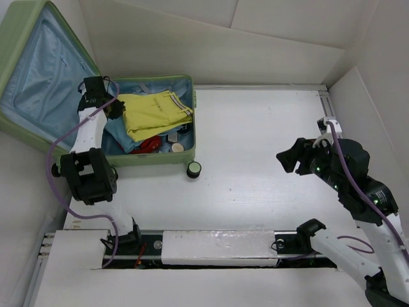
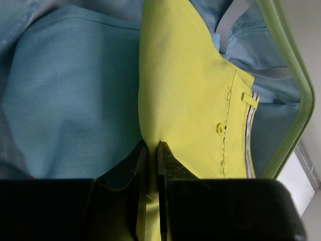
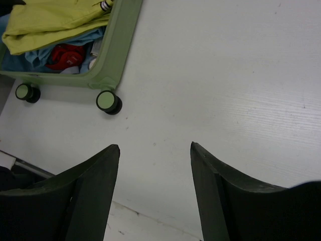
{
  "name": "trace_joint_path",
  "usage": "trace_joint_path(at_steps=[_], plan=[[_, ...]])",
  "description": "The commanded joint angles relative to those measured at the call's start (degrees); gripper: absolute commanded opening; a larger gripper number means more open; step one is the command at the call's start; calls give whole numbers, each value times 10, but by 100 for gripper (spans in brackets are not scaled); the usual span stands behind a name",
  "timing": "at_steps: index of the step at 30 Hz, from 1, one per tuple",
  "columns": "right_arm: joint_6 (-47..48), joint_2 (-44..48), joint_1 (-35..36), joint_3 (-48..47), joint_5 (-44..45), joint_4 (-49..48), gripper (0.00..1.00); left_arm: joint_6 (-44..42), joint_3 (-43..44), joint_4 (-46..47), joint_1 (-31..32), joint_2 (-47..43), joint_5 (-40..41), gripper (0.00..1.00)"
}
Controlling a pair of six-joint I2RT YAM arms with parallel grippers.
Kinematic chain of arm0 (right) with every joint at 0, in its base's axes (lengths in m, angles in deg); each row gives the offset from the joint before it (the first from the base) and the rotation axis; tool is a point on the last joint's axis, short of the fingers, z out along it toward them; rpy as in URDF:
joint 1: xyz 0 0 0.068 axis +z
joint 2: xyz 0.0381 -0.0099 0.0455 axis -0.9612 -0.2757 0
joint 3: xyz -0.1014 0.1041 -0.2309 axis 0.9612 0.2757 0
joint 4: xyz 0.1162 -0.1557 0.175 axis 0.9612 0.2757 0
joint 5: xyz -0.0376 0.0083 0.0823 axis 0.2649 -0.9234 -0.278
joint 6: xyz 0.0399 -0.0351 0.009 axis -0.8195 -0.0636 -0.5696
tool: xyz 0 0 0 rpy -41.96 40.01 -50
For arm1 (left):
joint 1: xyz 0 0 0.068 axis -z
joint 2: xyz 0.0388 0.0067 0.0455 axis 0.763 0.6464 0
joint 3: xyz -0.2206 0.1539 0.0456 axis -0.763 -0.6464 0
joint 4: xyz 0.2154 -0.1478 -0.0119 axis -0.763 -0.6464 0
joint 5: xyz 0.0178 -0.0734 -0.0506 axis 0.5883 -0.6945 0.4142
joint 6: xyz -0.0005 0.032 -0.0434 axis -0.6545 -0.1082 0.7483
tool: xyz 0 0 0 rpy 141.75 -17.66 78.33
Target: Pack the luggage
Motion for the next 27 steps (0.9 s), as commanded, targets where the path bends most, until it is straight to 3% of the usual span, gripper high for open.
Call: trace_joint_path(at_steps=[1, 8, 11, 13, 17, 19, 20, 22, 24, 27], plan=[[3, -9, 2, 4, -5, -31, 65, 6, 5, 27, -31, -54, 75, 0], [9, -14, 2, 16, -16, -31, 66, -7, 114, -16, -31, -41, 86, 0], [9, -14, 2, 21, -32, -38, 67, -18, 114, -24, -3, -63, 97, 26], [15, -19, 2, 26, -46, -38, 69, -25, 92, -18, 30, -110, 120, 54], [27, -3, 2, 38, -52, -27, 69, -18, 41, -13, 57, -211, 164, 72], [40, 8, 2, 52, -71, -27, 59, -12, 24, -36, 57, -246, 192, 72], [40, 13, 2, 52, -80, -21, 42, 4, 15, -51, 57, -277, 207, 72], [58, 22, 2, 58, -102, -16, 19, 18, 6, -96, 57, -310, 262, 69], [67, 38, 2, 64, -135, -9, 5, 34, -5, -124, 57, -359, 301, 69], [82, 54, 2, 75, -176, -3, 1, 67, 13, -212, 57, -390, 372, 69]])
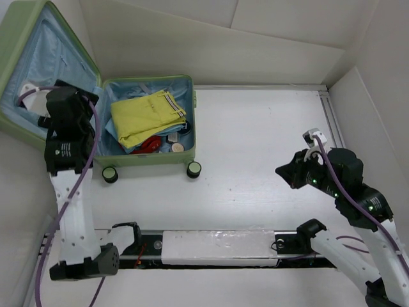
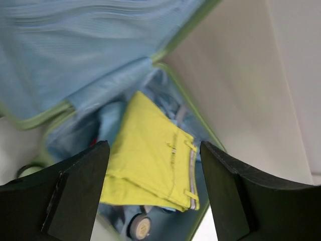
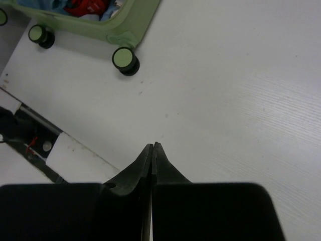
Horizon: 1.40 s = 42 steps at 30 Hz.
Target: Pack the luggage
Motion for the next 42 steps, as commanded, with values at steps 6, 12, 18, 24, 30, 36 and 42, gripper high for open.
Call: trace_joint_path(at_steps=[6, 12, 18, 24, 30, 36, 42], plan=[[54, 27, 20, 3, -99, 2, 5, 68, 34, -237, -38, -9, 190, 69], [65, 32, 49, 10, -109, 2, 47, 49, 102, -287, -38, 55, 268, 70], [65, 27, 70, 16, -114, -8, 56, -17, 189, -287, -200, 110, 164, 71], [71, 10, 94, 16, -108, -14, 58, -37, 247, -287, -200, 149, 191, 71], [71, 0, 94, 21, -108, -19, 58, -44, 305, -281, -200, 188, 191, 65], [71, -12, 94, 21, -98, -30, 58, -44, 334, -287, -200, 224, 197, 55], [71, -17, 94, 21, -80, -30, 58, -39, 335, -287, -227, 225, 205, 42]])
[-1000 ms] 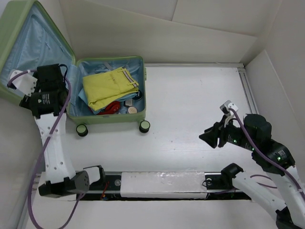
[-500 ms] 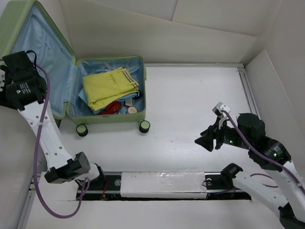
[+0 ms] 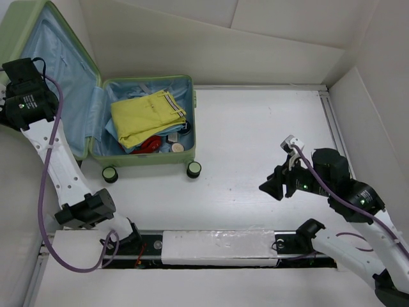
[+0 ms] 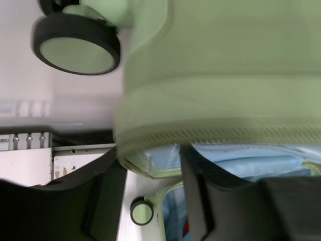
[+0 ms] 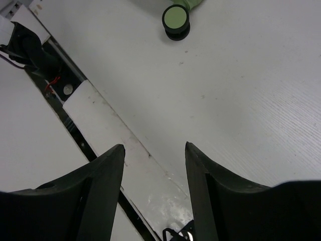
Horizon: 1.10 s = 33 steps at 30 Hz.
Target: Pack the luggage
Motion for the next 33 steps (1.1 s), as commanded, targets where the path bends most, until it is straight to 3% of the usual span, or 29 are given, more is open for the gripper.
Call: trace_joint_path(at_steps=[1, 3, 7, 9, 11, 13, 17, 18, 21, 25, 27, 29, 33], plan=[[9, 0, 4, 2, 12, -32, 58, 7, 6, 1, -34, -14, -1, 39], [9, 0, 4, 2, 12, -32, 58, 12, -14, 1, -55, -21, -17, 32], [9, 0, 4, 7, 18, -37, 58, 12, -14, 1, -55, -20, -22, 31], [9, 0, 4, 7, 18, -37, 58, 7, -14, 1, -60, -20, -28, 19], [9, 0, 4, 7, 23, -37, 58, 0, -9, 6, -60, -20, -43, 0], [4, 0, 4, 7, 23, -37, 58, 0, -4, 12, -47, -20, -49, 0], [4, -6, 4, 7, 23, -42, 58, -7, 3, 25, 54, -32, -24, 0], [4, -12, 4, 7, 23, -42, 58, -7, -6, 38, 111, -47, -16, 0], [4, -24, 4, 7, 23, -53, 58, -12, -83, 92, 207, -110, -33, 0], [-7, -45, 4, 7, 23, -59, 58, -49, -202, 186, 272, -198, -129, 0], [-14, -53, 4, 7, 23, -64, 58, -105, -258, 244, 272, -226, -250, 0], [-21, -67, 4, 7, 18, -75, 58, -137, -283, 268, 272, -255, -355, 0], [-32, -92, 4, 7, 4, -92, 58, -179, -310, 271, 272, -248, -491, 0]])
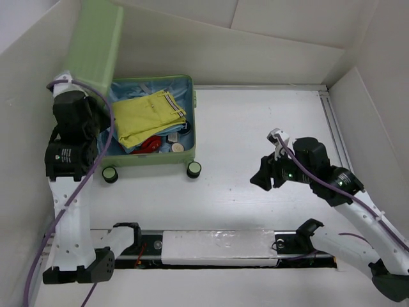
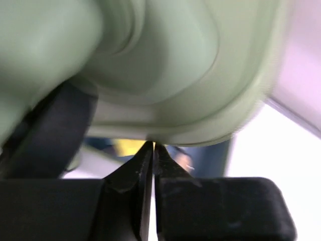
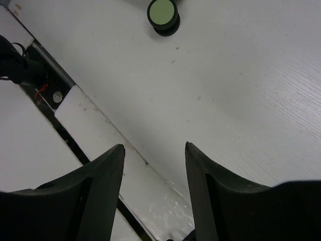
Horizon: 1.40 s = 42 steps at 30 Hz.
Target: Pack the luggage
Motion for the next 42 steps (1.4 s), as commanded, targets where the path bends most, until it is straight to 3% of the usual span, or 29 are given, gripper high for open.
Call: trace_joint_path(at_steps=[1, 5, 6, 7, 9, 14, 15, 20, 23, 29, 30, 31, 33, 34, 35, 37, 40, 42], plan=[[-20, -15, 4, -1, -13, -54, 58, -34, -32, 108, 9, 19, -238, 0], [-25, -39, 4, -13, -19, -61, 58, -40, -66, 132, 9, 27, -357, 3], [-25, -45, 4, -21, -11, -61, 58, -40, -71, 141, 9, 33, -382, 16], [-25, -45, 4, -21, -11, -61, 58, -48, -71, 147, 9, 40, -433, 39], [-25, -51, 4, -33, 8, -61, 58, -53, -71, 140, 9, 52, -477, 56], [-25, -71, 4, -55, 31, -61, 58, -62, -42, 113, 126, 108, -509, 83], [-25, -71, 4, -60, 38, -61, 58, -56, -27, 113, 146, 121, -521, 84], [-25, -77, 4, -66, 43, -56, 58, -21, 56, 147, 238, 206, -558, 85], [-25, -77, 4, -73, 61, -49, 58, 17, 107, 209, 238, 227, -615, 85], [-25, -72, 4, -85, 96, -42, 56, 47, 212, 278, 233, 261, -602, 88], [-25, -77, 4, -91, 96, -42, 47, 47, 227, 278, 221, 273, -585, 86], [-25, -77, 4, -91, 96, -42, 41, 66, 241, 267, 212, 278, -509, 84], [-25, -82, 4, -98, 102, -37, 29, 85, 264, 226, 179, 278, -427, 83], [-25, -88, 4, -103, 102, -37, 12, 102, 265, 215, 132, 278, -381, 81], [-25, -95, 4, -103, 102, -37, 7, 125, 256, 206, 103, 278, -299, 79], [-25, -110, 4, -120, 109, -37, 0, 206, 194, 210, 3, 255, -265, 71], [-20, -135, 4, -147, 114, -45, 0, 282, 94, 267, -90, 238, -245, 63], [-20, -165, 4, -162, 114, -61, 0, 282, 90, 276, -143, 248, -204, 59]])
